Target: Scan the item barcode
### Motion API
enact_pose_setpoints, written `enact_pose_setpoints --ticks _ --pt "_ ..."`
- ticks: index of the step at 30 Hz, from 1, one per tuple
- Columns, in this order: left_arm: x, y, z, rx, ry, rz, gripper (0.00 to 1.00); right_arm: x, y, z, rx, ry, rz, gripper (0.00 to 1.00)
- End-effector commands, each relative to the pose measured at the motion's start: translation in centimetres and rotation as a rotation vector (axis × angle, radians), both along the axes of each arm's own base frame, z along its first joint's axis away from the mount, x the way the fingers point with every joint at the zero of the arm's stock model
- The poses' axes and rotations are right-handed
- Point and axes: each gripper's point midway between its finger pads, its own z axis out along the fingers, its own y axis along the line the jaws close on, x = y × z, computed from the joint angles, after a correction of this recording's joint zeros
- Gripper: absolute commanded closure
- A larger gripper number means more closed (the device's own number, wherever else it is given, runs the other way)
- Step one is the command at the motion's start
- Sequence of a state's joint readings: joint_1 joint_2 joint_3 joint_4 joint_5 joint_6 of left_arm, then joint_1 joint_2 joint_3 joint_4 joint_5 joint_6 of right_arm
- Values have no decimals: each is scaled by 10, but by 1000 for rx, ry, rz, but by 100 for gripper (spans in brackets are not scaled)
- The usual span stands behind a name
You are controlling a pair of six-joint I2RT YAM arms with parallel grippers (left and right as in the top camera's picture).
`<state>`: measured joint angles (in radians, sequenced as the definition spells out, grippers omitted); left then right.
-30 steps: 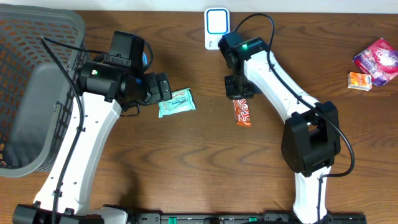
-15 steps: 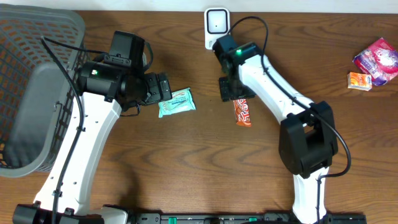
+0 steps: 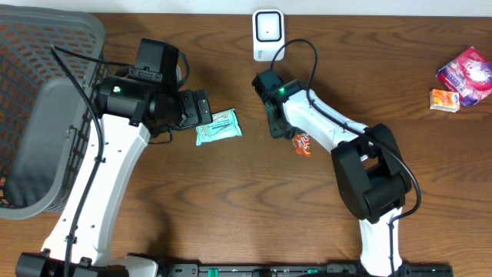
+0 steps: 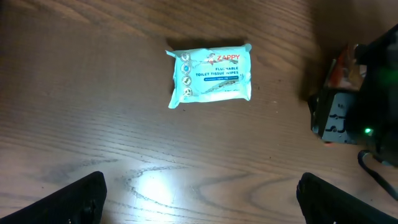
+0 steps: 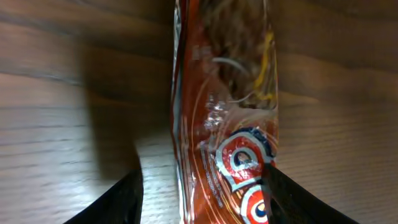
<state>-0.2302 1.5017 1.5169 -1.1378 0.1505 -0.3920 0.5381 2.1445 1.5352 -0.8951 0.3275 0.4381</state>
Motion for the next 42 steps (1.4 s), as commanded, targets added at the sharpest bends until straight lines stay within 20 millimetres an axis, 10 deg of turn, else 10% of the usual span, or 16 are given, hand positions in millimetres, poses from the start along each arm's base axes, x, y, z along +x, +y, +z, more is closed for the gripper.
enact_pose_setpoints --ticks 1,14,19,27,32,42 --pt "1 2 1 9 -5 3 2 -1 -18 -11 -68 -12 -29 45" --pt "1 2 1 9 -4 3 2 -5 -17 -23 37 45 -65 99" --pt "1 2 1 9 -4 3 2 -1 9 -14 313 146 -62 99" --pt "1 2 1 9 -5 3 2 2 69 54 1014 297 126 99" --pt "1 2 1 9 -4 3 2 5 57 60 1122 305 109 99" --pt "1 2 1 9 -4 3 2 -1 19 9 1170 303 -119 98"
